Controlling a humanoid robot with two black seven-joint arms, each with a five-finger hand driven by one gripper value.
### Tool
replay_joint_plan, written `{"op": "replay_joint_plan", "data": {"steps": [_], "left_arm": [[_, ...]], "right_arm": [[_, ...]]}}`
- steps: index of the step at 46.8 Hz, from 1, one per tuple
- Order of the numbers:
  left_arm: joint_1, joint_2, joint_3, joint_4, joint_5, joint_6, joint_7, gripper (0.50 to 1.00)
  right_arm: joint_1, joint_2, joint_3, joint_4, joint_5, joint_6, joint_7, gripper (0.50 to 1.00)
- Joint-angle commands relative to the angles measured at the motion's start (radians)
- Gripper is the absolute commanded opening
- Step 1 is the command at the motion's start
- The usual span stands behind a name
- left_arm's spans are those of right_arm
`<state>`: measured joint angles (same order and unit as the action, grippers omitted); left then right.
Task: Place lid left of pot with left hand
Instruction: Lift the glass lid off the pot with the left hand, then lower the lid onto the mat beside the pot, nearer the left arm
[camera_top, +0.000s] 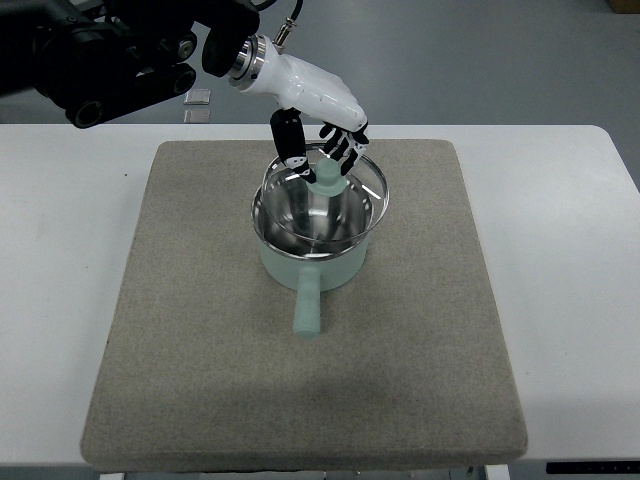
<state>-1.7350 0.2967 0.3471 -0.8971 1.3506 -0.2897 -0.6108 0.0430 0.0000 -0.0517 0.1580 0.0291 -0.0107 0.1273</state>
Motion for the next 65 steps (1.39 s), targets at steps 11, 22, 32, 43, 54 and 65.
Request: {"op": "replay_joint_plan", "data": {"steps": [11,22,32,43,54,65], "left_arm": [[0.003,0.064,-0.002,0.072,0.001,0.000,0.000,0.500],[0.003,0.185,0.019,0.076,0.008,-0.016,0.000,0.500],[0.003,0.294,0.090,0.037,0.024,-0.019,0.000,0.500],[0.015,0.380,0.115,-0.051,0.024,-0.019,0.000,0.500],[0.068,0.440,0.115,-0.109,0.068,-0.016,0.000,0.500],[0.137,0.463,0.101,-0.109,0.081,0.012,0.000,0.500]], "right_arm": [[0.000,0.000,0.000,0.000,0.000,0.000,0.000,0.924],[0.000,0.000,0.000,0.000,0.000,0.000,0.000,0.924],[0.000,0.000,0.001,0.000,0.000,0.000,0.000,0.924],[0.000,0.000,0.000,0.000,0.000,0.000,0.000,0.924],[0.000,0.000,0.000,0.000,0.000,0.000,0.000,0.924],[0.000,0.000,0.001,0.000,0.000,0.000,0.000,0.924]]}}
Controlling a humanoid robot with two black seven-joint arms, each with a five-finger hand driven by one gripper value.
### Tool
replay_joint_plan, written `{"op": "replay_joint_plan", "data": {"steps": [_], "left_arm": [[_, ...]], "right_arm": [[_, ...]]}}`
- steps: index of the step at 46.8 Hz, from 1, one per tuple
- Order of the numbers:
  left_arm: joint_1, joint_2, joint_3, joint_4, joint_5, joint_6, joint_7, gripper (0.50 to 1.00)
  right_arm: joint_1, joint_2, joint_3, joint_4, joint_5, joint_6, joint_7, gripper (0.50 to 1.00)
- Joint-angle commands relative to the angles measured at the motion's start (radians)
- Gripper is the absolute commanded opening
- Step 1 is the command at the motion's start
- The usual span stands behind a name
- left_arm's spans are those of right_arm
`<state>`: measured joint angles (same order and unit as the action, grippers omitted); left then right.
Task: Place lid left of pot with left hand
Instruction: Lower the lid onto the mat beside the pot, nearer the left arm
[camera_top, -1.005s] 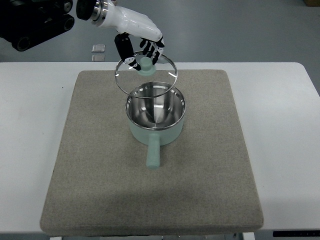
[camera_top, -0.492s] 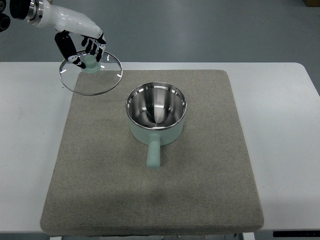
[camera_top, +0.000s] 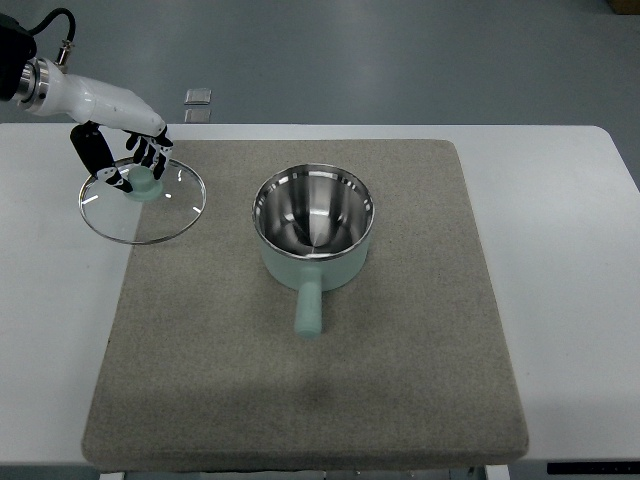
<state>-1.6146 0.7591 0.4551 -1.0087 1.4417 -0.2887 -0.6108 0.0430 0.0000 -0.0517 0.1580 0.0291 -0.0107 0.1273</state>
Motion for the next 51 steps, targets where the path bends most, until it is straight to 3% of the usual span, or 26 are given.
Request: {"op": "replay_joint_plan", "data": {"steps": [1,7,13,27,51], "left_arm": [[0.024,0.000,-0.007,0.002,-0.012,0.022,0.000,0.500],[0.076,-0.004,-0.015,0.009,-0.029,0.154,0.000,0.500],[0.107,-0.011,-0.016,0.009,-0.032,0.210,0.000,0.500],[0.159,-0.015,-0.030,0.021,-0.079,0.258,0.000,0.500],[0.206,-0.089,-0.036,0.085,-0.121,0.273,0.000,0.500]], "right_arm": [[0.000,0.000,0.000,0.000,0.000,0.000,0.000,0.924],[0.000,0.000,0.000,0.000,0.000,0.000,0.000,0.924],[0.000,0.000,0.000,0.000,0.000,0.000,0.000,0.924],[0.000,0.000,0.000,0.000,0.000,0.000,0.000,0.924],[0.000,0.000,0.001,0.000,0.000,0.000,0.000,0.924]]}}
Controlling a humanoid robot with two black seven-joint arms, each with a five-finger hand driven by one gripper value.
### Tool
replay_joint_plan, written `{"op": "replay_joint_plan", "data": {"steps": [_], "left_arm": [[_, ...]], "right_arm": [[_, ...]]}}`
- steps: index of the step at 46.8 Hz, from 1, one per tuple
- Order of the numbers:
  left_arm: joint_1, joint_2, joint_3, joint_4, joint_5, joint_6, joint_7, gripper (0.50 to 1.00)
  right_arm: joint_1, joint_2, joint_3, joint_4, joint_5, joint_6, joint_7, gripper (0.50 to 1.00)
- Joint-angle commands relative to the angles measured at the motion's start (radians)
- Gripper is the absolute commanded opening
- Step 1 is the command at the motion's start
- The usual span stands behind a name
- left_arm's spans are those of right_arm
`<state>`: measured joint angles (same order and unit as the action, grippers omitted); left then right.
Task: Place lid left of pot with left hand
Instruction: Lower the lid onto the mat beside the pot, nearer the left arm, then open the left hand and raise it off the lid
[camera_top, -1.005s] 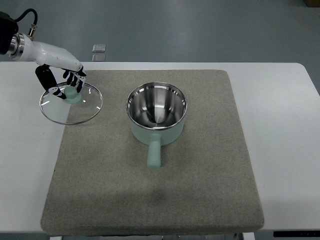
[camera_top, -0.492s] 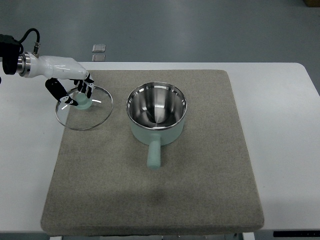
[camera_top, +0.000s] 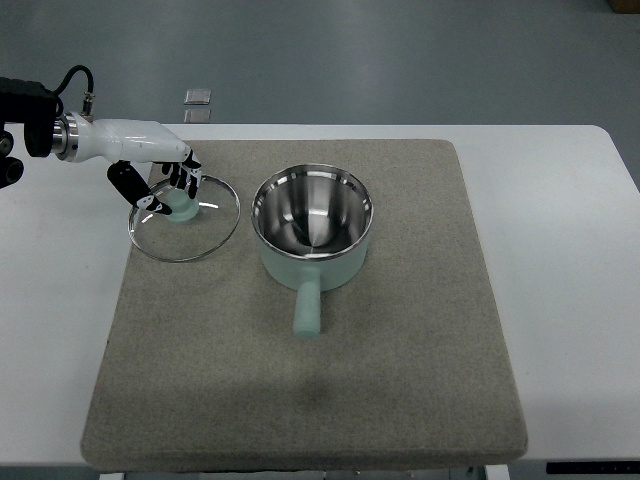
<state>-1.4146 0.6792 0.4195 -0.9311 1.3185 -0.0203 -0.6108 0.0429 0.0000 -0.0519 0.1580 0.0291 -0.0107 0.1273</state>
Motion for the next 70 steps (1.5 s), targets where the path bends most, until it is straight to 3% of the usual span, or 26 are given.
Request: {"op": "replay_joint_plan", "data": {"steps": [1,36,46,61,64,66,67,70], "left_arm": [[0.009,-0.012,-0.001,0.011,0.002,0.005,0.000,0.500],[0.049,-0.059,-0.014,0.069,-0.005,0.006,0.000,0.500],[0.049,-0.059,-0.033,0.060,-0.002,-0.007,0.000,0.574],[0.048,-0.058,-0.031,0.054,-0.001,-0.013,0.000,0.585],[0.045,-0.058,-0.033,0.054,-0.001,-0.012,0.000,0.647],[0.043,-0.058,-0.036,0.054,-0.004,-0.006,0.000,0.790],[0.043,-0.058,-0.038,0.054,-0.004,0.002,0.000,0.837],[0.043,-0.058,-0.042,0.054,-0.004,0.002,0.000,0.853]], "right_arm": [[0.000,0.000,0.000,0.000,0.000,0.000,0.000,0.924],[0.000,0.000,0.000,0.000,0.000,0.000,0.000,0.924],[0.000,0.000,0.000,0.000,0.000,0.000,0.000,0.924],[0.000,0.000,0.000,0.000,0.000,0.000,0.000,0.924],[0.000,0.000,0.000,0.000,0.000,0.000,0.000,0.924],[0.000,0.000,0.000,0.000,0.000,0.000,0.000,0.924],[0.000,0.000,0.000,0.000,0.000,0.000,0.000,0.924],[0.000,0.000,0.000,0.000,0.000,0.000,0.000,0.924]]}}
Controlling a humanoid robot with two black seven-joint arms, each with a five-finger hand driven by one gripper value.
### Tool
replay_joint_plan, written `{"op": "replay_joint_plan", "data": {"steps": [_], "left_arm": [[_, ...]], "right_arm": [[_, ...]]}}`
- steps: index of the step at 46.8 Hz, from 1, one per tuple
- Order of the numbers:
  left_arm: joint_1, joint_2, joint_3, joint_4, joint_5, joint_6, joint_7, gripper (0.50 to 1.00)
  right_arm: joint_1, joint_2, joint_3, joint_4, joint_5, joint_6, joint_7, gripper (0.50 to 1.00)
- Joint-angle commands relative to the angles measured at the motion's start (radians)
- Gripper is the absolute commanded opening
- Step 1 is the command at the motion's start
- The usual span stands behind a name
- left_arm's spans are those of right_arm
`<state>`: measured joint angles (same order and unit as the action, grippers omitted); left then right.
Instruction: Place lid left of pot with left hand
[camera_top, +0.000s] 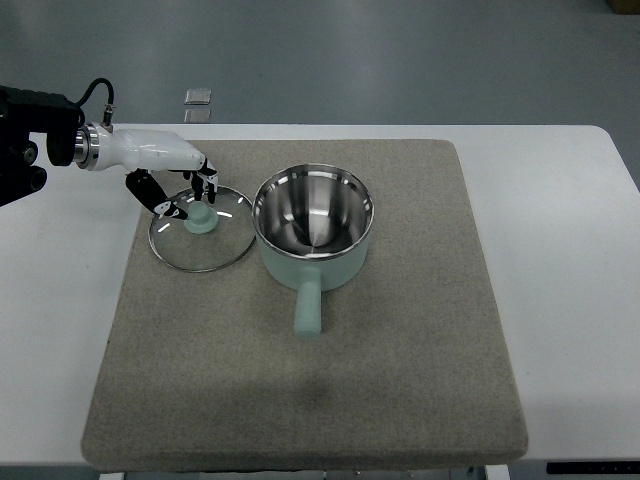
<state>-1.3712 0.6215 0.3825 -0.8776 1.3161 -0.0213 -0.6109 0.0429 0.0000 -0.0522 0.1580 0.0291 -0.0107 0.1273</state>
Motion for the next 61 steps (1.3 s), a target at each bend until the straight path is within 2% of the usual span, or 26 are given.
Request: {"op": "replay_joint_plan", "data": {"steps": [1,4,13,16,27,33,41,61], "left_arm": [[0.000,0.000,-0.008,0.000,-0.002,0.003,0.000,0.855],[0.000,0.000,-0.014,0.000,0.000,0.003,0.000,0.881],[-0.011,0.004,-0.034,-0.001,0.000,-0.006,0.000,0.891],[-0.011,0.007,-0.056,-0.001,0.000,-0.008,0.000,0.941],[-0.042,0.030,-0.125,0.000,-0.005,-0.025,0.000,0.981],[-0.042,0.030,-0.243,0.029,-0.041,-0.032,0.000,0.990],[-0.035,0.006,-0.379,0.126,-0.190,-0.032,0.000,0.990],[-0.039,-0.187,-0.386,0.492,-0.627,-0.034,0.000,0.990]], "right_arm": [[0.000,0.000,0.002,0.000,0.000,0.000,0.000,0.924],[0.000,0.000,0.000,0.000,0.000,0.000,0.000,0.924],[0.000,0.000,0.000,0.000,0.000,0.000,0.000,0.924],[0.000,0.000,0.000,0.000,0.000,0.000,0.000,0.924],[0.000,0.000,0.000,0.000,0.000,0.000,0.000,0.924],[0.000,0.000,0.000,0.000,0.000,0.000,0.000,0.924],[0.000,0.000,0.000,0.000,0.000,0.000,0.000,0.924],[0.000,0.000,0.000,0.000,0.000,0.000,0.000,0.924]]}}
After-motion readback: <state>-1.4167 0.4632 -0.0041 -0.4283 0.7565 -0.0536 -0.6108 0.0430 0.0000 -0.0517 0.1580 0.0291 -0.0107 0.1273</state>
